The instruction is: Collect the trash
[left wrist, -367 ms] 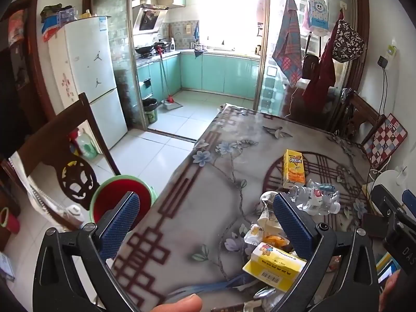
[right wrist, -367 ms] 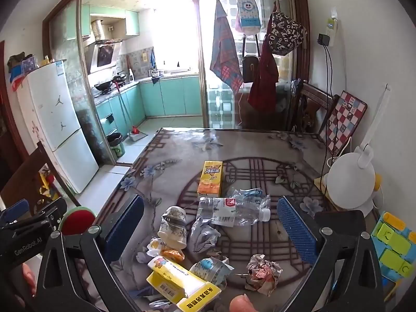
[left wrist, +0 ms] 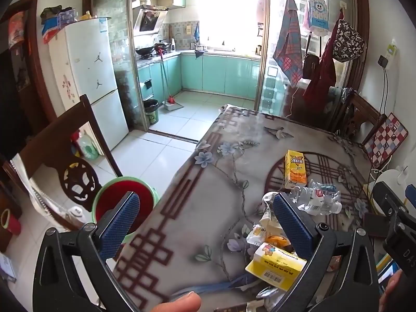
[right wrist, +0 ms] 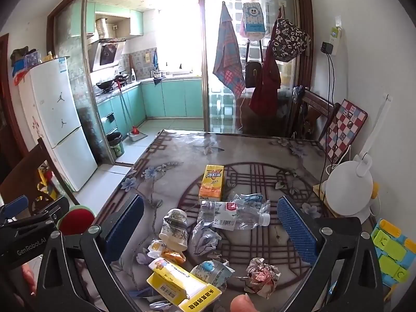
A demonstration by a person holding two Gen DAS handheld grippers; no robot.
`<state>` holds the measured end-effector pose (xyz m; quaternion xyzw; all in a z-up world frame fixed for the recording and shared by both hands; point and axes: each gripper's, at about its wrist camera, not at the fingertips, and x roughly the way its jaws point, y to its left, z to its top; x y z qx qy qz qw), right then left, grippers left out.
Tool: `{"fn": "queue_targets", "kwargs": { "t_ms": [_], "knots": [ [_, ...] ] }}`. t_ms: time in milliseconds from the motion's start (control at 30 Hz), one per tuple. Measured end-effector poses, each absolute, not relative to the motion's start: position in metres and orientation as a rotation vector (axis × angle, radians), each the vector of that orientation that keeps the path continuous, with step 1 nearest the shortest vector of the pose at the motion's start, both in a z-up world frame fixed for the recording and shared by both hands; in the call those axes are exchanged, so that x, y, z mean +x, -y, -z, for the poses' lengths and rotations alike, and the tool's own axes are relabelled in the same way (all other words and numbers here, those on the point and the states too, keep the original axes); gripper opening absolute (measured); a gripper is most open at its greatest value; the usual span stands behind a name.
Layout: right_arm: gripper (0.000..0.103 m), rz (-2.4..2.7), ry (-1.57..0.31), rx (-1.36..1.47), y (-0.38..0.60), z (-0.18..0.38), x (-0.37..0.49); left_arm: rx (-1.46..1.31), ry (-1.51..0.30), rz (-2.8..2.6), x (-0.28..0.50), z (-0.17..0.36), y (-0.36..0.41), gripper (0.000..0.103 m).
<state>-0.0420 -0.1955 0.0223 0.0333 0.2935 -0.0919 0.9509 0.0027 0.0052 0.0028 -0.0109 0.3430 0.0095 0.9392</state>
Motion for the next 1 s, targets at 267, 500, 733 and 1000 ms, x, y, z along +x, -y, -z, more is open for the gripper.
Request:
{"fn": "queue_targets", "kwargs": {
  "t_ms": [267, 500, 733, 1000],
  "knots": [
    [0.103, 0.176, -0.593, 0.068, 0.192, -0.026, -0.043, -0.019, -0.702, -0.025, 0.002, -0.003, -0.009, 0.103],
    [0.103, 0.158, -0.592, 0.06, 0.188, -0.027, -0.042, -0.02, -0.708, -0.03, 0.001, -0.005, -0.013, 0.103],
    [0.103, 0.144, -0.595, 0.051, 0.184, -0.028, -0.042, -0.006, -0.693, -0.034, -0.002, -0.004, -0.011, 0.103],
    [0.103, 0.142, -0.594, 0.049, 0.183, -0.027, -0.041, 0.004, -0.685, -0.04, -0.003, -0.005, -0.008, 0.103]
  ]
}}
